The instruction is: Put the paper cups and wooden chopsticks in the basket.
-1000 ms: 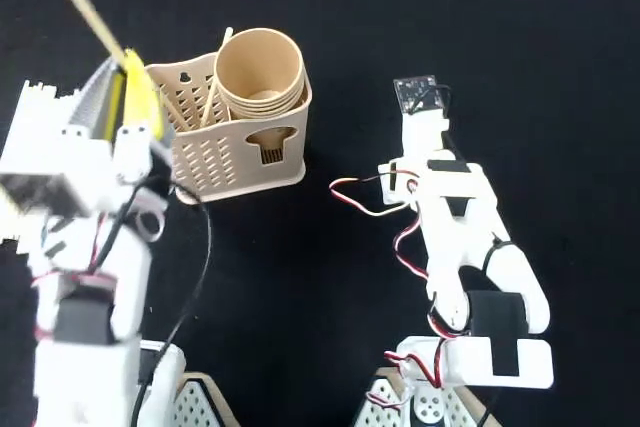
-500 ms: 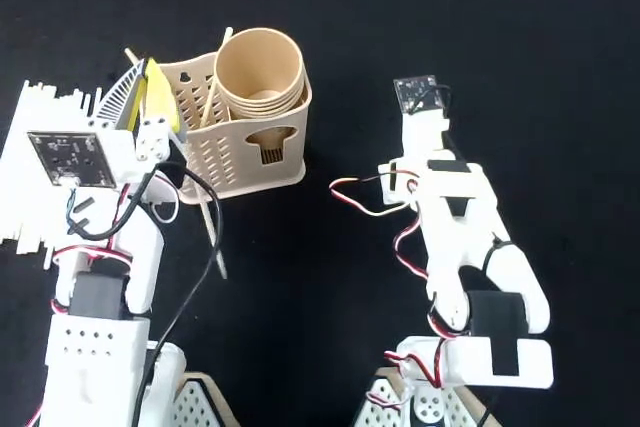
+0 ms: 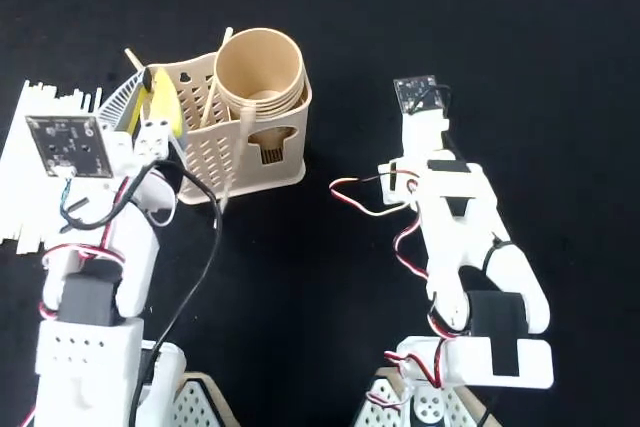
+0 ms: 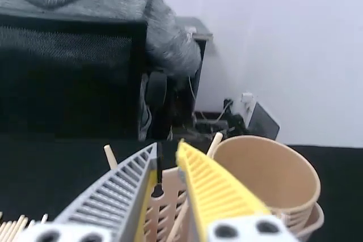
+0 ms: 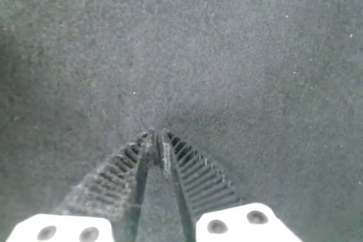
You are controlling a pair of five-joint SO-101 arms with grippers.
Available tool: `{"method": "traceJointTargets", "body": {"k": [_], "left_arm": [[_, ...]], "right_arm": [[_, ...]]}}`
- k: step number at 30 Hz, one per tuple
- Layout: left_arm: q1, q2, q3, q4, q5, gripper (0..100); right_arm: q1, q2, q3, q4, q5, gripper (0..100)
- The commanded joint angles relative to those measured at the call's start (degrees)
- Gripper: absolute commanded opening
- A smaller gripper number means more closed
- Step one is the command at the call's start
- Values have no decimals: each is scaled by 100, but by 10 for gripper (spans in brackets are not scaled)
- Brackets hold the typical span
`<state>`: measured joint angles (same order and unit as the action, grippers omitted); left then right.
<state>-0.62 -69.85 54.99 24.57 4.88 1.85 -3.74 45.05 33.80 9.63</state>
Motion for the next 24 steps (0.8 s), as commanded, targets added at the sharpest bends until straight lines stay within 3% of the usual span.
{"method": "traceJointTargets", "body": {"k": [1, 6, 10, 17, 20, 24], "left_arm": [[-22, -26, -848, 1178, 35, 97], [-22, -35, -1473, 2716, -26, 98], [-101, -35, -1719, 3648, -721, 98], [-2114, 9, -1543, 4431, -1169, 98], [-2791, 0, -1086, 4677, -1433, 98], [-3055, -35, -4, 4422, -1582, 97]], "right_arm": [[-44, -110, -22, -88, 0, 13], [-44, -110, -22, -88, 0, 13], [-9, -154, -22, -44, 0, 13], [-114, -163, -110, -18, -79, 16], [-132, -215, -681, 756, -1002, 73], [-440, 92, -1833, 2110, -2365, 182]]}}
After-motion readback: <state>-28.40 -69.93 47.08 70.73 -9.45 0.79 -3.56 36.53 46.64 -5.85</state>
